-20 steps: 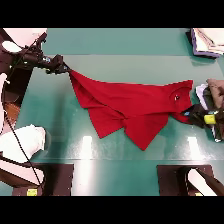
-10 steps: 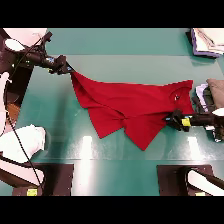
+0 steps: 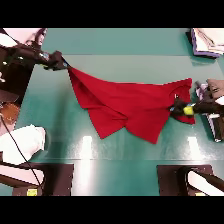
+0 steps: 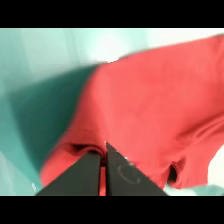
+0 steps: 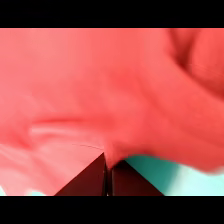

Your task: Fold the shirts.

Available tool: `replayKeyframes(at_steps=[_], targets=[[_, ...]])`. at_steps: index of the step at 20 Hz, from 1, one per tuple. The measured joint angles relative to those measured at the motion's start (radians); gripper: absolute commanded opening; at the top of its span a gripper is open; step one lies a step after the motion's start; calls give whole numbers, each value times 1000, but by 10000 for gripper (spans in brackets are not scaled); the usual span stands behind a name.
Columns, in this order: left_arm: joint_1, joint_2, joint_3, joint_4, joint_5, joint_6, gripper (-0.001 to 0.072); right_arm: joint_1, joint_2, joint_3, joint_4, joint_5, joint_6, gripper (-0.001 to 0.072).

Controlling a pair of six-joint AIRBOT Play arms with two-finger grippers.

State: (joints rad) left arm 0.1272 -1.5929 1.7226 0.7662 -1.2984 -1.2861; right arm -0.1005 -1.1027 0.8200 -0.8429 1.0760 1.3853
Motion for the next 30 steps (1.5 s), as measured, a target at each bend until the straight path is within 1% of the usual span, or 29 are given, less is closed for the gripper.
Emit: replayKeyframes(at_steps=[4,8,11,15,19,21,23,26,28,30], targets=[[56,184,113,-8,63,-16,24,-94,151,288,5,-29,0,15],[76,407,225,-16,194,-21,24,-180,232,624,9,-76,-5,15],[81,561,272,-14,298,0,24,-237,269,836,6,-100,-20,15],[84,727,293,-6,390,27,24,-313,315,1015,2,-106,-39,15],[84,826,303,-9,436,34,23,-389,342,1128,2,-90,-50,14],[84,838,304,-4,439,35,23,-420,328,1179,3,-43,-49,14],[84,819,305,41,411,19,23,-438,291,1213,4,32,-27,14],[84,734,268,122,300,-44,24,-415,205,1207,11,182,24,14],[77,655,203,147,222,-79,23,-355,132,1155,4,282,55,14],[53,555,107,169,145,-101,23,-265,49,1087,-41,356,84,14]])
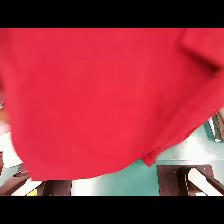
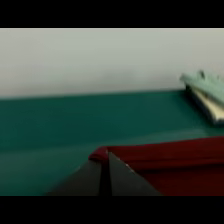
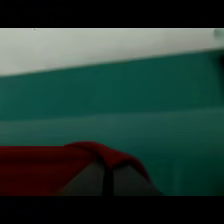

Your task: Fold the shirts.

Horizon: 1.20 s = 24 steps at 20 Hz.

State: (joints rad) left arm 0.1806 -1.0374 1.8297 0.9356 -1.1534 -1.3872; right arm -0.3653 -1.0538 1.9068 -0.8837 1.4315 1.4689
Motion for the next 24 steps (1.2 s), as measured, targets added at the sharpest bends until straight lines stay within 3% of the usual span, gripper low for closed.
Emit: replayKeyframes(at_steps=[6,10,17,20,24], targets=[[-115,-340,-213,31,-91,-13,24,260,-325,-164,-203,98,48,14],[-140,-518,-246,43,44,2,24,297,-506,-190,-249,-32,57,14],[-150,-593,-231,21,332,69,24,258,-593,-169,-255,-307,21,13],[-150,-598,-225,24,328,94,23,250,-600,-163,-263,-299,-33,13],[-149,-601,-235,89,220,107,24,246,-595,-236,-286,-230,-74,12]])
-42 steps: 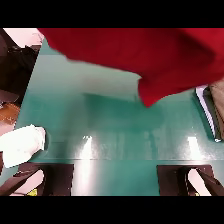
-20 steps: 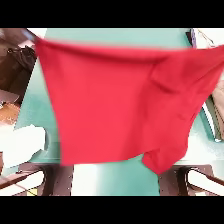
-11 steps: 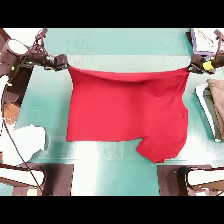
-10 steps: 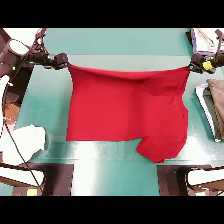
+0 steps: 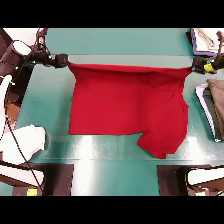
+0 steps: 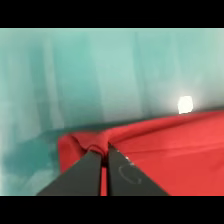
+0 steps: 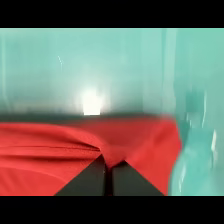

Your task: Fold the shirts.

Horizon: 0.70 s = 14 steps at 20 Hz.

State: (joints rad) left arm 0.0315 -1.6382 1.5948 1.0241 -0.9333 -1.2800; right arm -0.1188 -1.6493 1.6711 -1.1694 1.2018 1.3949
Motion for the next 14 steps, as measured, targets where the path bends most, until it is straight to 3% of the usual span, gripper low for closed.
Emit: replayKeyframes(at_steps=[4,11,12,13,14], targets=[[0,-1,-83,50,-104,3,24,5,52,-157,-79,34,-5,14],[0,-1,-219,50,-148,2,27,8,127,-378,-126,-4,3,19],[0,0,-225,42,-150,-4,27,8,130,-391,-124,-7,11,71],[0,0,-229,32,-153,-10,167,8,132,-399,-114,-8,18,236],[0,0,-232,22,-156,-14,468,8,134,-404,-99,-10,21,355]])
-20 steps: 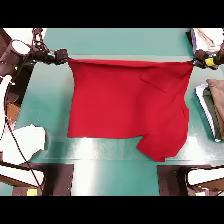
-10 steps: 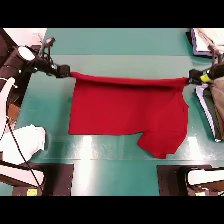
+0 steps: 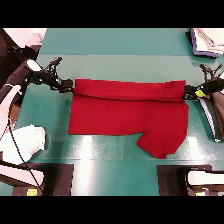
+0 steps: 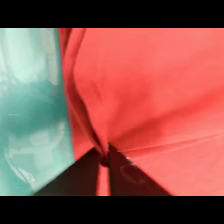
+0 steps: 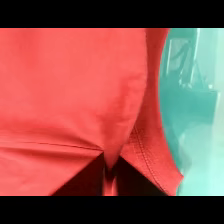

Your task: Fold the shirts.

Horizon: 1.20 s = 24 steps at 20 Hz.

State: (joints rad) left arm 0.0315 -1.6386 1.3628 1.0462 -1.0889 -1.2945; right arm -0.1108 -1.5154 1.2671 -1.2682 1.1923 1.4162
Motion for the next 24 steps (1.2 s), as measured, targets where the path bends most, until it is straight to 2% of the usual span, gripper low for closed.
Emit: replayKeyframes(at_steps=[1,2,5,8,12,18,24], targets=[[0,0,-2,-10,-5,-4,561,-1,1,-1,24,0,5,361],[0,0,-4,-19,-15,-10,501,0,2,3,46,2,9,361],[3,2,-6,-28,-69,-14,505,0,3,42,85,40,13,361],[33,34,-15,16,-159,-26,504,-12,13,94,88,154,14,360],[95,188,-196,75,-235,-32,504,-32,112,58,88,257,10,360],[126,442,-617,10,-213,-31,504,-40,326,-116,91,211,-3,360],[132,510,-789,-96,-132,-16,504,-40,447,-207,90,181,-5,358]])
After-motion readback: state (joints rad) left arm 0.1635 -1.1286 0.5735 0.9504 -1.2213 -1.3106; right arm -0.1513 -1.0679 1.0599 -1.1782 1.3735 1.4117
